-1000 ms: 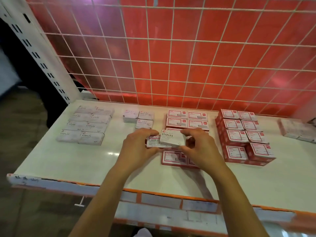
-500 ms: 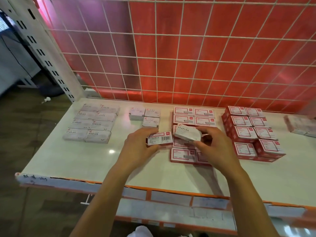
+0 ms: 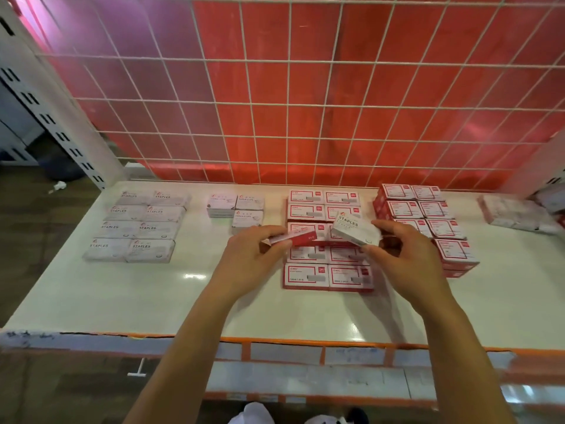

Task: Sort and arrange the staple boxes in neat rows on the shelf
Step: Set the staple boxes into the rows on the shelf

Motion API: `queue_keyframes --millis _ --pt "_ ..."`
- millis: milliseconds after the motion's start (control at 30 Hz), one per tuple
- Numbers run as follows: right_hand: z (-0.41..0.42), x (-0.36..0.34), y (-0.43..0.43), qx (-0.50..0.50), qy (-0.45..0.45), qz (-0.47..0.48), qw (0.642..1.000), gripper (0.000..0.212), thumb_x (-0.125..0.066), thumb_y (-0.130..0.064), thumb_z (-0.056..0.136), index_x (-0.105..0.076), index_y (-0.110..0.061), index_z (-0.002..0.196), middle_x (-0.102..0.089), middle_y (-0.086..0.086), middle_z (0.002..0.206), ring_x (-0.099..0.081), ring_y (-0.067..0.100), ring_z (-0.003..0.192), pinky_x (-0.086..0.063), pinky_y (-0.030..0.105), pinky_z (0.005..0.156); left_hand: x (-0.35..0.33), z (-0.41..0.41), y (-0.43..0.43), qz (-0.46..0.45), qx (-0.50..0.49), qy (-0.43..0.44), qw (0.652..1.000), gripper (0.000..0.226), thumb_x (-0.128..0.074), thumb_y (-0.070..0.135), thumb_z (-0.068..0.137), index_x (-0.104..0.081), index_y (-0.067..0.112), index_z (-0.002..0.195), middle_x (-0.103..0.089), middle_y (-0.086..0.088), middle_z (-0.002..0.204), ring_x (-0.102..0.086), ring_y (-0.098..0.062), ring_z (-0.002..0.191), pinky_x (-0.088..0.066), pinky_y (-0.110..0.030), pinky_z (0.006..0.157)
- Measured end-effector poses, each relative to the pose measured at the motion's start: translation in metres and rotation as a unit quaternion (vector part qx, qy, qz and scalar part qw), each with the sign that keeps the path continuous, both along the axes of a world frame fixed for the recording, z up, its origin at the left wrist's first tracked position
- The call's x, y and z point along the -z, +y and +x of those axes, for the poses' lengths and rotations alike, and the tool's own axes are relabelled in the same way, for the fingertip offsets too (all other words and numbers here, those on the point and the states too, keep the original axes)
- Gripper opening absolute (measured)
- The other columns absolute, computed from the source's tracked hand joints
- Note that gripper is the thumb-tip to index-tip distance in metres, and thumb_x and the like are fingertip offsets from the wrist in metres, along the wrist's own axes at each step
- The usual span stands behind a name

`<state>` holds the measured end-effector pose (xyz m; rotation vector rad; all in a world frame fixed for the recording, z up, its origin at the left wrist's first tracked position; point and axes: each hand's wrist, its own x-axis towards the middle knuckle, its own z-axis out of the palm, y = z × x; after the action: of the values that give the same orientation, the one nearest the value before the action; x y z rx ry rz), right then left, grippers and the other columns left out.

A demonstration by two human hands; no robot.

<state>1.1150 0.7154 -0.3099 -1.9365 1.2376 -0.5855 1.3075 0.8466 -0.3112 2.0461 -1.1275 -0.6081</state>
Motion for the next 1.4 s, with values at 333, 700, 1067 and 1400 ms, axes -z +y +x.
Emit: queue_keyframes --millis 333,700,1067,1400 --pt "-0.014 0.004 -0.008 0.011 -0.007 0.009 1.0 0.054 -0.071 -0.018 0.083 -0.052 -0.023 0.133 -0.06 -0.001 0.126 -0.054 0.009 0.097 -0.048 0.017 0.065 0.01 -0.005 -0.01 -0.014 -0.026 0.138 0.99 0.026 -0.042 0.033 0.1 -0.064 0.021 0.094 -0.068 0.007 0.075 -0.065 -0.007 0.057 -0.052 -0.021 0.052" --pt "-0.011 0.006 -0.007 -0.004 0.008 0.007 1.0 0.051 -0.069 -0.019 0.084 -0.052 -0.023 0.133 -0.061 -0.001 0.124 -0.055 0.009 0.093 -0.048 0.019 0.069 0.015 0.005 -0.003 0.039 0.012 0.193 0.98 0.011 -0.057 0.032 0.094 -0.054 0.025 0.102 -0.073 0.001 0.087 -0.068 -0.015 0.067 -0.055 -0.024 0.062" --pt "-0.009 0.007 -0.008 -0.003 0.001 0.013 1.0 0.052 -0.069 -0.019 0.084 -0.052 -0.023 0.133 -0.06 -0.001 0.124 -0.053 0.008 0.091 -0.045 0.015 0.065 0.011 -0.004 -0.006 0.06 -0.017 0.024 0.998 0.04 -0.076 0.027 0.079 -0.051 0.027 0.11 -0.061 0.013 0.102 -0.061 0.0 0.074 -0.045 -0.008 0.06" --pt "-0.009 0.009 -0.009 -0.002 0.004 0.009 1.0 0.051 -0.07 -0.02 0.084 -0.053 -0.024 0.132 -0.06 -0.002 0.124 -0.054 0.007 0.091 -0.046 0.015 0.065 0.014 -0.018 -0.011 0.04 -0.046 -0.017 0.998 0.046 -0.076 0.029 0.079 -0.053 0.022 0.118 -0.067 0.004 0.115 -0.06 -0.007 0.092 -0.052 -0.026 0.086"
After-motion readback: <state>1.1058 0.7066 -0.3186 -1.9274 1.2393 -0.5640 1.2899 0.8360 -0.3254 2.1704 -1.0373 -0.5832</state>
